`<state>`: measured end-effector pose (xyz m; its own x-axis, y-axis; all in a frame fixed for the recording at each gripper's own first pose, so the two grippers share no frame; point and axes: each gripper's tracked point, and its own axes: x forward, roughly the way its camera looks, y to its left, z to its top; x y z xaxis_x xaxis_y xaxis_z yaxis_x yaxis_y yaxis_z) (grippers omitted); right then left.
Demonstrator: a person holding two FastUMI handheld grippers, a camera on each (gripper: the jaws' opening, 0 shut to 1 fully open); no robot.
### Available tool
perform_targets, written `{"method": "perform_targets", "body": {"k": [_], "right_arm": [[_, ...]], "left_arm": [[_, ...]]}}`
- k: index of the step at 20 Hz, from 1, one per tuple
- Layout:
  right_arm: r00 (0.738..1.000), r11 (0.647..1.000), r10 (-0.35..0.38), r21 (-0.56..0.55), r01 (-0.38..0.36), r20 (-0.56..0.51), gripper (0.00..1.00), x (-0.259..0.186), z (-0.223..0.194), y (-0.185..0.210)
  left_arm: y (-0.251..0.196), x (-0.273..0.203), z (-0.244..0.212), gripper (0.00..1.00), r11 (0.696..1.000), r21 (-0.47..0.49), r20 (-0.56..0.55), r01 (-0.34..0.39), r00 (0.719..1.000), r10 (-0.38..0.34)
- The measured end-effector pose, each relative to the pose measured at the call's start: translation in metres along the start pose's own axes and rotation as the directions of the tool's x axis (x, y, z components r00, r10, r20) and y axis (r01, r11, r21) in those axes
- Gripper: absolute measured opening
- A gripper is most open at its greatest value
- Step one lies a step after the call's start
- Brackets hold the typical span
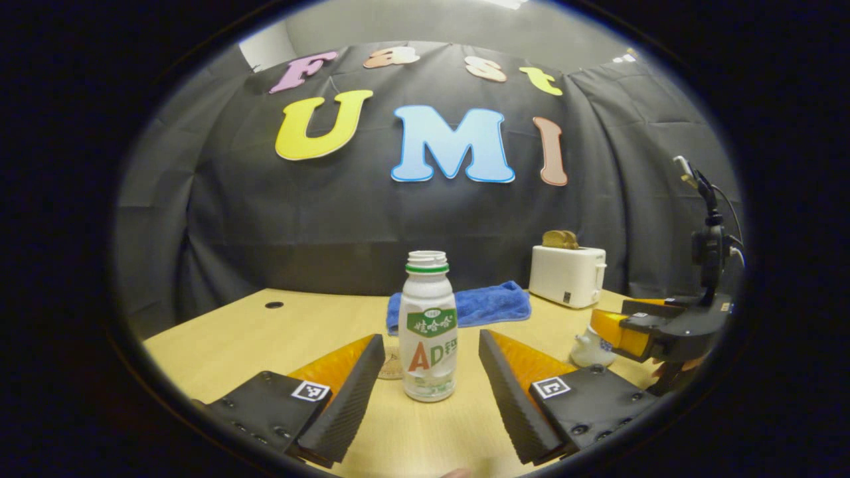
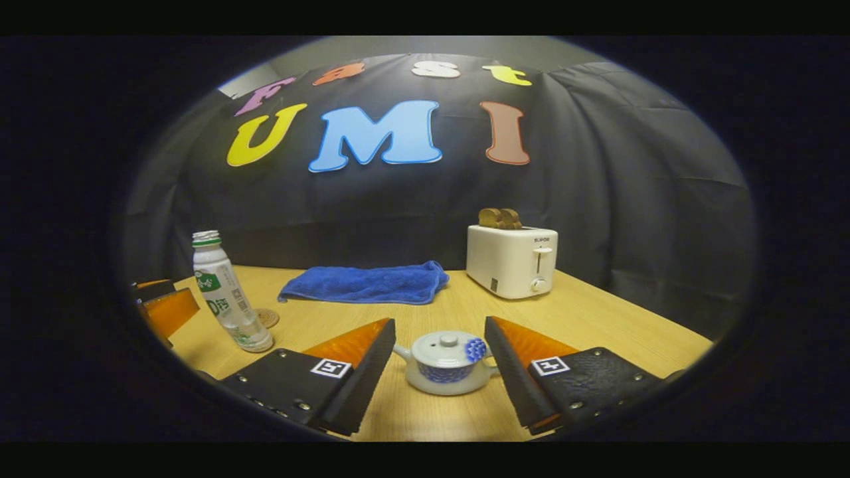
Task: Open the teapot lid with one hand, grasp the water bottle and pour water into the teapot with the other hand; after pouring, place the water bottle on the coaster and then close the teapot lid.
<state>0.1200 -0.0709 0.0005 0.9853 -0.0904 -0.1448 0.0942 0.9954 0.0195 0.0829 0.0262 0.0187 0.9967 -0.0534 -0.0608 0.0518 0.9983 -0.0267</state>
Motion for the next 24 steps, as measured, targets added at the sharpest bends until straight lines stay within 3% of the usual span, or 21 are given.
{"method": "perform_targets", "body": {"k": [2, 3, 4, 5, 6, 7, 8, 10, 24], "right_arm": [[1.0, 1.0, -0.015, -0.004, 0.015, -0.018, 0.73, 0.01, -0.006, -0.004], [0.999, 1.0, -0.027, -0.002, 0.027, -0.033, 0.5, 0.01, -0.01, -0.006], [0.998, 1.0, -0.022, -0.004, 0.022, -0.056, 0.27, 0.01, -0.015, -0.005], [0.999, 1.0, -0.028, -0.002, 0.028, -0.034, 0.35, 0.01, -0.009, -0.006], [0.999, 1.0, -0.028, -0.011, 0.028, -0.041, 0.24, 0.01, -0.013, -0.007], [0.999, 0.999, -0.028, -0.026, 0.027, -0.03, 0.35, 0.01, -0.011, -0.006], [0.999, 0.999, -0.032, -0.043, 0.031, -0.03, 0.36, 0.013, -0.012, -0.007], [0.999, 0.997, -0.046, -0.062, 0.045, -0.02, 0.06, 0.014, -0.008, -0.01], [0.992, 0.995, 0.011, -0.104, 0.001, 0.122, 0.06, -0.008, 0.028, 0.004]], "left_arm": [[0.003, 0.003, 0.001, 0.92, 1.0, 0.002, -0.004, -0.003, 1.0, 0.003], [0.004, 0.005, -0.001, 0.89, 1.0, 0.003, -0.008, -0.002, 1.0, 0.002], [0.005, 0.006, 0.0, 0.95, 1.0, 0.003, -0.012, -0.002, 1.0, 0.002], [0.006, 0.006, 0.0, 0.95, 1.0, 0.002, -0.012, -0.001, 1.0, 0.001], [0.007, 0.007, 0.0, 0.96, 1.0, 0.001, -0.013, 0.001, 1.0, -0.001], [0.007, 0.007, -0.002, 0.92, 1.0, 0.001, -0.014, 0.005, 1.0, -0.005], [0.007, 0.008, -0.002, 0.89, 1.0, 0.005, -0.016, 0.006, 1.0, -0.006], [0.01, 0.009, -0.01, 1.0, 1.0, 0.009, -0.028, 0.008, 1.0, -0.008], [-0.001, 0.046, -0.027, 1.0, 0.994, -0.095, -0.074, 0.047, 0.996, -0.054]]}}
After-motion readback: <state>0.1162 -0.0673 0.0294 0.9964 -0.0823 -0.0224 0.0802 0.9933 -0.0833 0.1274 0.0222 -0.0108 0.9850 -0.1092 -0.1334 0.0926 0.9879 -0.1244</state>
